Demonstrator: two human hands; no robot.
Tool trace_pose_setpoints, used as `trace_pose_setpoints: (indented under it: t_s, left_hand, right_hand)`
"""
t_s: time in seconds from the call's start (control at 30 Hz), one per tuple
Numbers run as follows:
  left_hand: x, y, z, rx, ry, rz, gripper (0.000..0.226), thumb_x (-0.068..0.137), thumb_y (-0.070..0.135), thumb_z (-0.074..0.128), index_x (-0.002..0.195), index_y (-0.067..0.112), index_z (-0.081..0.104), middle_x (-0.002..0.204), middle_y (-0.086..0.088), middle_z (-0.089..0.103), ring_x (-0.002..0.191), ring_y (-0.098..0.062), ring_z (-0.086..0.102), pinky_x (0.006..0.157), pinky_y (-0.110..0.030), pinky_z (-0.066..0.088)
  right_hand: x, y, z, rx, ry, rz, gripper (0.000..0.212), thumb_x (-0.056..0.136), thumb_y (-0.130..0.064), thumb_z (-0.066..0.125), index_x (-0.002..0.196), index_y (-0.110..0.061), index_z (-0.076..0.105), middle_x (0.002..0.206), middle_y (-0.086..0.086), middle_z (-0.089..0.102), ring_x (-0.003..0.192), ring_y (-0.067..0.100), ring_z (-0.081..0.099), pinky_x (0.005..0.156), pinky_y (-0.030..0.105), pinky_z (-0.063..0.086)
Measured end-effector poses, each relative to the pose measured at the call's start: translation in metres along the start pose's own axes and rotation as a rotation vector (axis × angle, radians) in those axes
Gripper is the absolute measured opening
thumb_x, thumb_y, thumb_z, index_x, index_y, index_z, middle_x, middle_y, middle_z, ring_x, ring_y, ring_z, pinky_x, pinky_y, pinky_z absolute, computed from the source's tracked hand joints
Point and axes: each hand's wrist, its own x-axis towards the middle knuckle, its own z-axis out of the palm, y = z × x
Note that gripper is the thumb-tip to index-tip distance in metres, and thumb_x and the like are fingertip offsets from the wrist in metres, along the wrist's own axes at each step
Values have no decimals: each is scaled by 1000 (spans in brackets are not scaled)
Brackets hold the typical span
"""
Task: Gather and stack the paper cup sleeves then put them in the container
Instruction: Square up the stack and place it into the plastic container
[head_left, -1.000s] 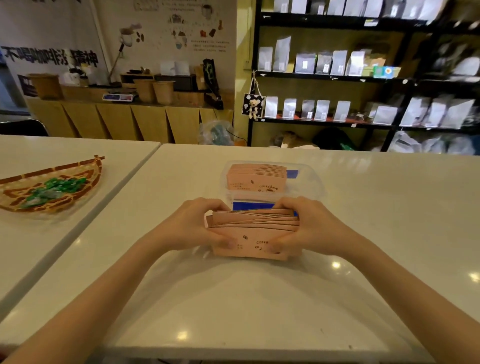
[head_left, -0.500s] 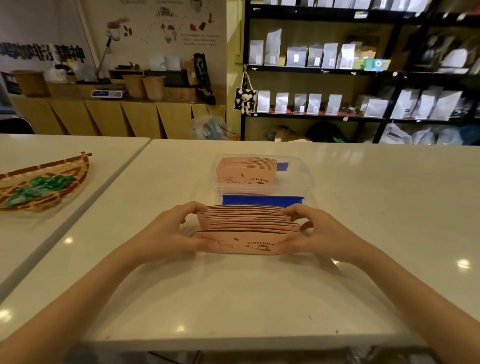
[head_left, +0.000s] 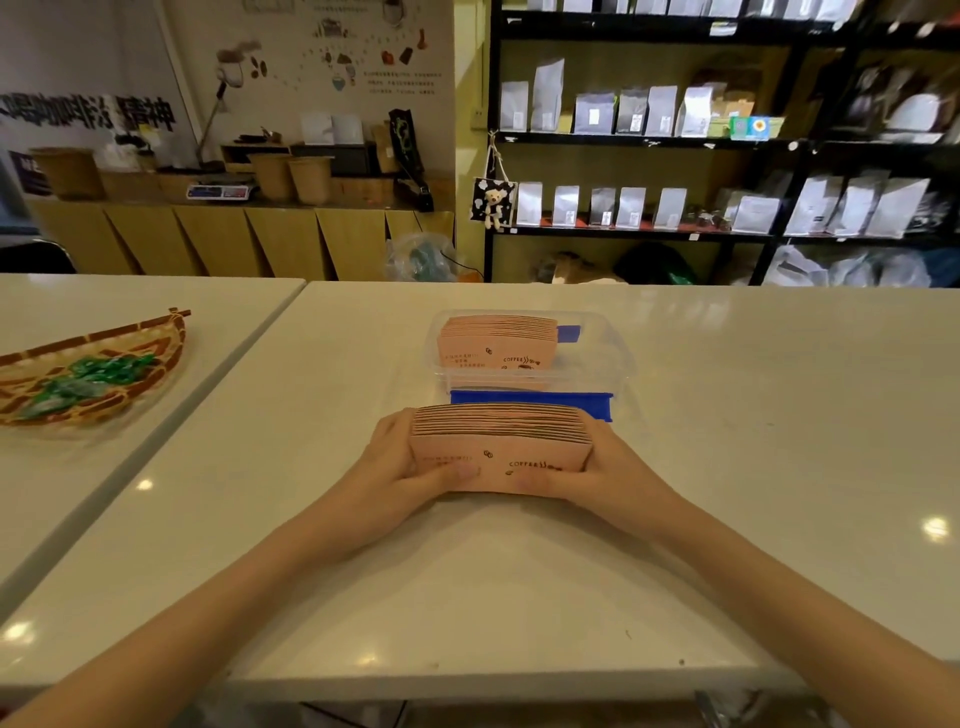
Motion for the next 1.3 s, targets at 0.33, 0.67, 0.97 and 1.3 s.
trace_pose_setpoints:
  t_s: [0.33, 0.67, 0.97, 1.3]
  left_hand:
    - [-3, -6, 7, 105, 20, 6, 46, 60, 57, 60, 100, 65, 39, 119, 20, 46, 123, -15, 38, 103, -45, 36]
    - [5, -1, -12, 30, -98, -44, 31, 69, 37, 63, 99, 43, 58, 107, 16, 65, 100, -18, 58, 88, -38, 51]
    - [17, 23, -33, 343, -92, -118, 34, 78, 30, 64, 103, 44, 47, 99, 23, 52, 94, -4, 49, 91, -27, 37]
    - [29, 37, -37, 515, -247, -83, 33, 70, 39, 69, 94, 42, 47, 86, 29, 50, 80, 4, 48, 67, -6, 36]
  right_hand:
    - [0, 6, -1, 2, 5, -28, 55, 61, -13, 82, 111, -24, 62, 111, -4, 70, 103, 9, 63, 87, 24, 52]
    - [5, 8, -22, -20, -53, 189, 48, 66, -23, 78, 106, -36, 54, 104, -19, 64, 92, 2, 64, 71, 16, 55]
    - [12, -4, -38, -293, -112, 192, 39, 72, -37, 70, 104, -40, 47, 100, -23, 57, 92, 0, 57, 67, 10, 47]
    - [29, -28, -47, -626, -323, 168, 45, 71, -40, 71, 111, -31, 52, 108, -16, 54, 92, 7, 56, 76, 16, 49]
